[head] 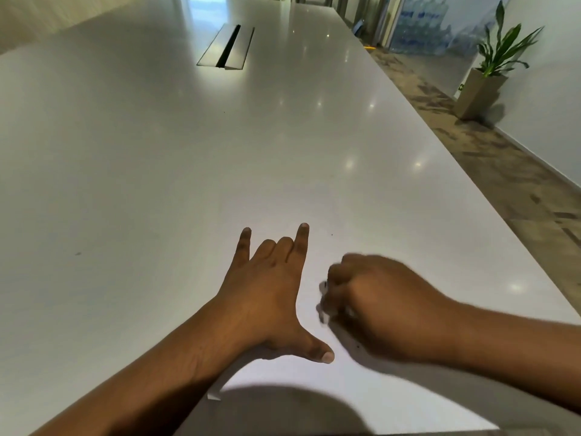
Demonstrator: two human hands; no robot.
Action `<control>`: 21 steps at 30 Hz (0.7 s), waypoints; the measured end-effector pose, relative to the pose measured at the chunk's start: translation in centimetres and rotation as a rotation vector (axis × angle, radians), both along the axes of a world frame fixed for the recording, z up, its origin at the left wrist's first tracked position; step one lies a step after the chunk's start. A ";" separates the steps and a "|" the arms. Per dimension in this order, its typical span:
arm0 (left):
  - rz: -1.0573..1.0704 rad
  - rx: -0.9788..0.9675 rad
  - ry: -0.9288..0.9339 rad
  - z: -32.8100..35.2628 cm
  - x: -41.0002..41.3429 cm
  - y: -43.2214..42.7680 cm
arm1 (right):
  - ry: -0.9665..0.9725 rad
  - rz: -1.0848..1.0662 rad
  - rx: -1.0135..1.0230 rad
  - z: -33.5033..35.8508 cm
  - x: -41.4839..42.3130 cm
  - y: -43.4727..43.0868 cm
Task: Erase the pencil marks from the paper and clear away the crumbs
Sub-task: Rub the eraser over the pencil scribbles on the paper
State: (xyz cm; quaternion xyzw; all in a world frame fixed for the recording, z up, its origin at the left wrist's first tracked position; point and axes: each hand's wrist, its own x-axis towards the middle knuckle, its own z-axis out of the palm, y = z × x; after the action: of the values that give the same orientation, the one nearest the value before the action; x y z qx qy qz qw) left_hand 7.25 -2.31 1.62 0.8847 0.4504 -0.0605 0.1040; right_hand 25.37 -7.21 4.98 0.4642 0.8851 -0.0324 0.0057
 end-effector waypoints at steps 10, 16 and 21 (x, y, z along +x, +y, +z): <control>0.004 0.007 -0.009 0.1 0.0 0.0 | -0.031 -0.083 -0.009 0.6 -0.3 0.1; 0.002 0.004 -0.009 0.4 0.0 -0.1 | 0.020 -0.112 -0.073 0.7 -0.8 -1.0; 0.010 -0.012 -0.058 0.0 -0.2 -0.2 | 0.595 -0.369 -0.281 -0.5 1.1 1.0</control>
State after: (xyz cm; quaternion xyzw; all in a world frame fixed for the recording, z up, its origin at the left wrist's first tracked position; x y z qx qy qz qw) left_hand 7.05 -2.55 1.61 0.8832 0.4511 -0.0369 0.1229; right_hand 26.44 -6.19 4.50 0.5810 0.7363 -0.2873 -0.1942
